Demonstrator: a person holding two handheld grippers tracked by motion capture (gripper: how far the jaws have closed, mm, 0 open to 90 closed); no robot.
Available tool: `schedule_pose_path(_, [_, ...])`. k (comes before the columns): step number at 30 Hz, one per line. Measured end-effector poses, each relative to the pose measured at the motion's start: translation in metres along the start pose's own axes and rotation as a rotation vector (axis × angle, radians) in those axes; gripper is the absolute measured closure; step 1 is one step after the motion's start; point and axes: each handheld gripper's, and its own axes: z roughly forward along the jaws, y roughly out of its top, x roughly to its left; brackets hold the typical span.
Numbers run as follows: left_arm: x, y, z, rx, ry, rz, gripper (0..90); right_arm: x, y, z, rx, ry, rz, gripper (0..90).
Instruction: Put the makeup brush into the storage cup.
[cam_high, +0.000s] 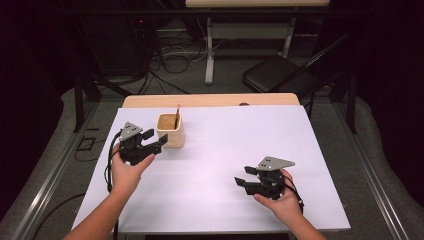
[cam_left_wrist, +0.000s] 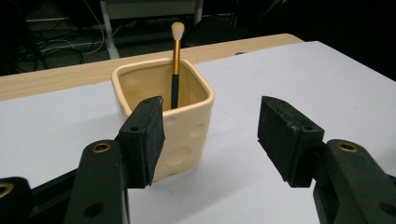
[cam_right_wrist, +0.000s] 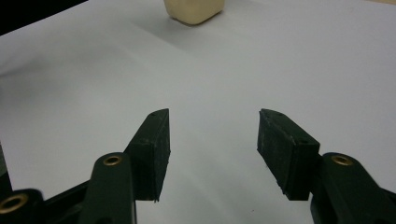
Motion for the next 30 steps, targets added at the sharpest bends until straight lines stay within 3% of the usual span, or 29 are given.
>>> schedule_pose_path(30, [-0.01, -0.035, -0.021, 0.012, -0.028, 0.002, 40.9, -0.001, 0.0, -0.003, -0.009, -0.008, 0.0, 43.8])
